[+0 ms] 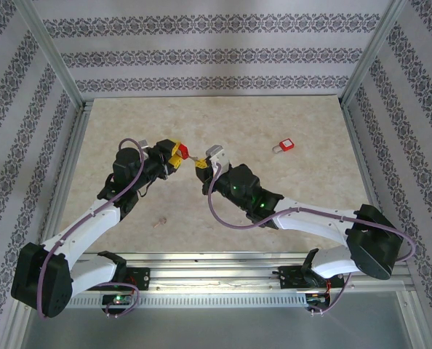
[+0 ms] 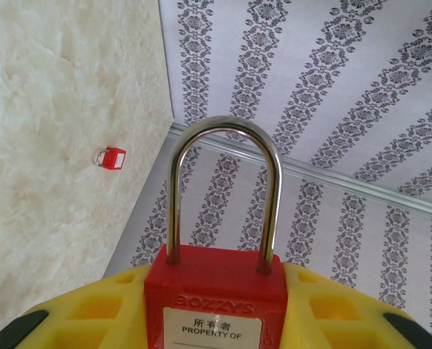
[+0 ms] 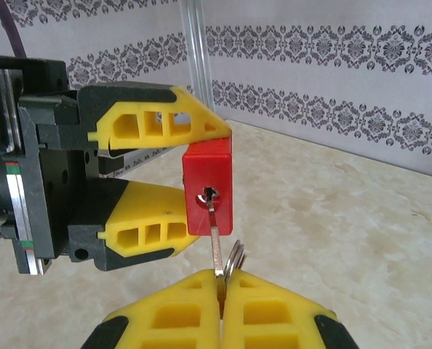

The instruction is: Unlock with the key

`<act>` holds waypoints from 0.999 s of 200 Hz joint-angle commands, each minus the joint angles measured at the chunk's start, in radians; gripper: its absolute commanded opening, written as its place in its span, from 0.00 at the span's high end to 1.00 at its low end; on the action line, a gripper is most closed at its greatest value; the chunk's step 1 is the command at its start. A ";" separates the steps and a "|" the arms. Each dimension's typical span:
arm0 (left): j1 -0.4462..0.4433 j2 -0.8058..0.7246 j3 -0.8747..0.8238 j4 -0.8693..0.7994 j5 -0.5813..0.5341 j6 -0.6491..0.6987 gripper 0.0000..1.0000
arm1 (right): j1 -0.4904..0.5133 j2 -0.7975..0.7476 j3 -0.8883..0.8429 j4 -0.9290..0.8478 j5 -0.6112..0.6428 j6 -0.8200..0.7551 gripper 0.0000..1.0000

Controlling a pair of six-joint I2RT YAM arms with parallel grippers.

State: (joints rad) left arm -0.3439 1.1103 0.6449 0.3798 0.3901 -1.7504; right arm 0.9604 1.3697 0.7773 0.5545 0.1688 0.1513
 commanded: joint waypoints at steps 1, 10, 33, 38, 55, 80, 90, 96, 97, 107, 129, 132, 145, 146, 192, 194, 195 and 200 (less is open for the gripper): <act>-0.023 -0.026 0.015 -0.020 -0.012 0.029 1.00 | 0.012 0.017 0.038 0.054 0.015 0.013 1.00; -0.025 -0.026 0.016 -0.029 -0.017 0.032 1.00 | 0.013 0.020 0.040 0.055 0.017 0.012 1.00; -0.027 -0.031 0.013 -0.048 -0.035 0.035 1.00 | 0.017 0.030 0.046 0.053 0.017 0.010 1.00; -0.028 -0.033 0.012 -0.047 -0.037 0.034 1.00 | 0.017 0.032 0.048 0.051 0.016 0.010 1.00; -0.028 -0.033 0.016 -0.048 -0.040 0.035 1.00 | 0.018 0.043 0.051 0.048 0.014 0.011 1.00; -0.034 -0.041 0.021 -0.068 -0.057 0.040 1.00 | 0.025 0.059 0.059 0.056 0.016 0.011 1.00; -0.036 -0.042 0.022 -0.071 -0.065 0.039 1.00 | 0.033 0.067 0.068 0.051 0.024 0.002 1.00; -0.038 -0.042 0.022 -0.071 -0.068 0.039 1.00 | 0.033 0.072 0.075 0.046 0.027 0.001 1.00; -0.038 -0.041 0.022 -0.071 -0.069 0.039 1.00 | 0.033 0.073 0.075 0.046 0.028 0.001 1.00; -0.040 -0.044 0.024 -0.074 -0.072 0.039 1.00 | 0.033 0.082 0.081 0.044 0.035 0.002 1.00; -0.042 -0.051 0.031 -0.091 -0.083 0.045 1.00 | 0.036 0.100 0.091 0.040 0.034 0.003 1.00; -0.042 -0.050 0.033 -0.093 -0.082 0.045 1.00 | 0.037 0.103 0.092 0.039 0.034 0.002 1.00; -0.043 -0.043 0.036 -0.085 -0.081 0.044 1.00 | 0.040 0.115 0.096 0.042 0.035 0.001 1.00; -0.044 -0.043 0.036 -0.083 -0.080 0.043 1.00 | 0.039 0.116 0.097 0.042 0.035 0.001 1.00; -0.066 -0.033 0.047 -0.077 -0.085 0.057 1.00 | 0.036 0.156 0.116 0.044 0.019 0.002 1.00; -0.067 -0.033 0.046 -0.073 -0.086 0.057 1.00 | 0.037 0.158 0.118 0.044 0.018 0.002 1.00; -0.068 -0.033 0.046 -0.072 -0.085 0.058 1.00 | 0.036 0.158 0.118 0.044 0.018 0.002 1.00; -0.070 -0.030 0.045 -0.065 -0.086 0.059 1.00 | 0.036 0.162 0.121 0.044 0.019 0.002 1.00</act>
State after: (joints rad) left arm -0.3733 1.0836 0.6456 0.2836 0.2752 -1.7172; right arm 0.9859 1.5047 0.8566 0.5766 0.2092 0.1532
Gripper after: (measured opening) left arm 0.377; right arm 0.060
